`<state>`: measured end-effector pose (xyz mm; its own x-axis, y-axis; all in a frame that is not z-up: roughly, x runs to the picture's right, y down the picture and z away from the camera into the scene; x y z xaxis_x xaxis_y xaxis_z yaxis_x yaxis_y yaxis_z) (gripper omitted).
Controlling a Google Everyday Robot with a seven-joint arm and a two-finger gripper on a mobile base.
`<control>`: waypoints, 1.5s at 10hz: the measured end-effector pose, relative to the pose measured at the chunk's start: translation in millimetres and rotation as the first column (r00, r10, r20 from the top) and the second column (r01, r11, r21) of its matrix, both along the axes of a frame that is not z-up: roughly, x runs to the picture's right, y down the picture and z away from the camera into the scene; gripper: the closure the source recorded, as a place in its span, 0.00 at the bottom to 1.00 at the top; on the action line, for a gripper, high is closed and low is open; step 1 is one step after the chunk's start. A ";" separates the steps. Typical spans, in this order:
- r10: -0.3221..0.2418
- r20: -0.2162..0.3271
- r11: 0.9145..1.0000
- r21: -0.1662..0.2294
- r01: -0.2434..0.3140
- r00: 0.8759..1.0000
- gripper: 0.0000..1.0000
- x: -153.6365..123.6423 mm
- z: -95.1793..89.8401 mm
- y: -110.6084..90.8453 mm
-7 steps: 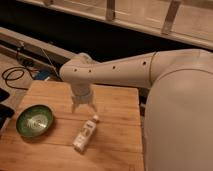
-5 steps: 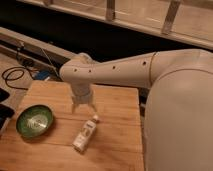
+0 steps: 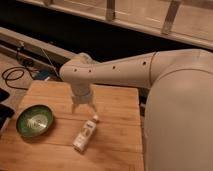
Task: Place the bottle in the ceramic bowl
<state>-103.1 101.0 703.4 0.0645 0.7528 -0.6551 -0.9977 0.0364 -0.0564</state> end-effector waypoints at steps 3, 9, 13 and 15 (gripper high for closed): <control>0.000 0.000 1.000 0.000 0.000 1.000 0.35 -0.1 0.0 0.0; 0.000 0.000 1.000 0.000 0.000 1.000 0.35 -0.1 0.1 0.1; 0.002 -0.003 1.000 0.010 -0.002 1.000 0.35 0.7 -0.3 -0.9; 0.027 -0.019 0.993 0.114 -0.025 0.999 0.35 5.7 -2.1 0.9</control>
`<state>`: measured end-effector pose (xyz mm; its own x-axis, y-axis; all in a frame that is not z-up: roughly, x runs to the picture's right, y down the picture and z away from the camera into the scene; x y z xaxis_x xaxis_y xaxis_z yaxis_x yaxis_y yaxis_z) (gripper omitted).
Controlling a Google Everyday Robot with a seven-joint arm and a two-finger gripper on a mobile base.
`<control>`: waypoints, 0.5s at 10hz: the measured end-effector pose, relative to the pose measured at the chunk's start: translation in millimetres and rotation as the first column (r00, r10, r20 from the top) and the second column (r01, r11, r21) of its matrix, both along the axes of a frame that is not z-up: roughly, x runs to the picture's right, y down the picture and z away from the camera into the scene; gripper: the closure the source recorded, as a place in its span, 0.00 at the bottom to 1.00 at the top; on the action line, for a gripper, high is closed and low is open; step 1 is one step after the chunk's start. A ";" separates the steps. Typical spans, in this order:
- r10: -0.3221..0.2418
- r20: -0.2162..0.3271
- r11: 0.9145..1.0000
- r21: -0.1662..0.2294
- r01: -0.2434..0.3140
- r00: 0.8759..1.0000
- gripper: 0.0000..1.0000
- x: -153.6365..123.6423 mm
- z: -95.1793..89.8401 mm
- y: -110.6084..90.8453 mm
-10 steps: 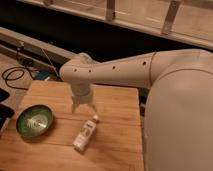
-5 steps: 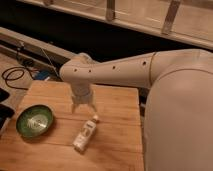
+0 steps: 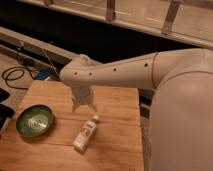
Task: Place the bottle in the ceramic bowl
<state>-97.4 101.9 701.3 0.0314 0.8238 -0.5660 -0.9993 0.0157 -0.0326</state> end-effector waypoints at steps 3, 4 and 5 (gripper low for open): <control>0.015 -0.006 0.991 0.132 -0.014 1.000 0.35 6.5 6.1 5.2; 0.016 -0.008 0.990 0.137 -0.015 1.000 0.35 7.9 6.6 5.6; 0.017 -0.010 0.990 0.137 -0.016 1.000 0.35 9.2 6.7 5.5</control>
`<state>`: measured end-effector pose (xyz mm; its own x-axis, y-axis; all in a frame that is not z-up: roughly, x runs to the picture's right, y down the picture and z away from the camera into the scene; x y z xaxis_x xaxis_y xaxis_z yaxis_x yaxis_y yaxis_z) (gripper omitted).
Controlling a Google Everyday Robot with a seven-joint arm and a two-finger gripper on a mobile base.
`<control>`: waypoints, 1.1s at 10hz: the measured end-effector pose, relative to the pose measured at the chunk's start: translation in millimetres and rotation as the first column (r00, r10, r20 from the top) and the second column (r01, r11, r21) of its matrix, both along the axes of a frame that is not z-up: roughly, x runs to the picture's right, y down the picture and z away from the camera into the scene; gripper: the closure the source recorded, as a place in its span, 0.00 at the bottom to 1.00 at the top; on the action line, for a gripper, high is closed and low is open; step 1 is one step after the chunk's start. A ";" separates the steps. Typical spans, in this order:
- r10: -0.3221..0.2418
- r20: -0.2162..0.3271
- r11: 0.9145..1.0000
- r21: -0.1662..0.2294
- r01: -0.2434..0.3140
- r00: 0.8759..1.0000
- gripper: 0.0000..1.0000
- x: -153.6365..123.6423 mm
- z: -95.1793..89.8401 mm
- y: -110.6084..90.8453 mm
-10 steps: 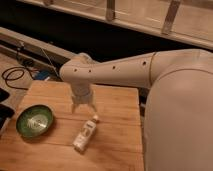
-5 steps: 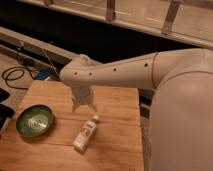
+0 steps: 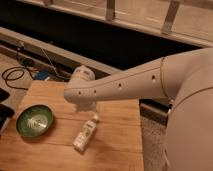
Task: Place the bottle in the ceramic bowl
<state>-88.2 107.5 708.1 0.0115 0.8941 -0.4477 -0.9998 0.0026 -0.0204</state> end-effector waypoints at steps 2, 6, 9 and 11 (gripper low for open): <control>-0.003 0.000 1.000 0.000 0.003 1.000 0.35 -0.8 -0.1 0.2; 0.002 -0.015 0.998 -0.060 -0.003 1.000 0.35 0.5 13.4 21.2; 0.018 -0.017 0.994 -0.110 -0.020 1.000 0.35 -4.2 25.3 39.7; 0.021 -0.020 0.994 -0.111 -0.023 1.000 0.35 -2.1 25.6 39.9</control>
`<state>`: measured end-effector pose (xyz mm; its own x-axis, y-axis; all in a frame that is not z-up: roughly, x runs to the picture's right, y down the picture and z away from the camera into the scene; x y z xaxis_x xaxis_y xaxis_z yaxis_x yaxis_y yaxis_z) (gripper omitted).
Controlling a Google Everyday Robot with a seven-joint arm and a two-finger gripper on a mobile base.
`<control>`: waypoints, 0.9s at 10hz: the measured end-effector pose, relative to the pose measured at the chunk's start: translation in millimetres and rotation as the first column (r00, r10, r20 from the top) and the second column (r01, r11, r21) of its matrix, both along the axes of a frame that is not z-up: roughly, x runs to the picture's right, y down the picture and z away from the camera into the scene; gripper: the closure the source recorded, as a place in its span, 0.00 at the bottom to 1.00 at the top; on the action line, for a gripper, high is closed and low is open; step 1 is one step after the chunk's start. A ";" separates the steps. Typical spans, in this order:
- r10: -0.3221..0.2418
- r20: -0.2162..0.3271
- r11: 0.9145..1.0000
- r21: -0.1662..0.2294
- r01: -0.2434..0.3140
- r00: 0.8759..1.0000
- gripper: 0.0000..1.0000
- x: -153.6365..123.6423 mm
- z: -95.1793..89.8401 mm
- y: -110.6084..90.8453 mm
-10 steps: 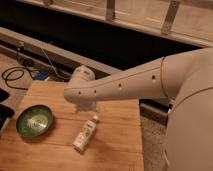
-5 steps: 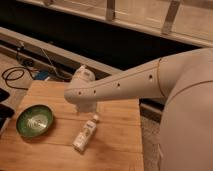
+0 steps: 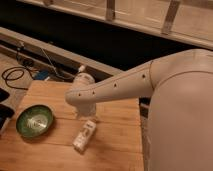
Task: Place the bottle in the ceramic bowl
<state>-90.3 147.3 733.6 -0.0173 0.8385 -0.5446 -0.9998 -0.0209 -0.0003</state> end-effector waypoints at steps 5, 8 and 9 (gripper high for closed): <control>-0.033 0.013 0.999 -0.031 0.034 0.999 0.35 -4.6 8.3 8.4; -0.047 0.026 0.995 -0.087 0.049 0.999 0.35 -3.8 30.0 30.1; -0.050 0.030 0.994 -0.099 0.053 0.998 0.35 -5.3 33.1 34.4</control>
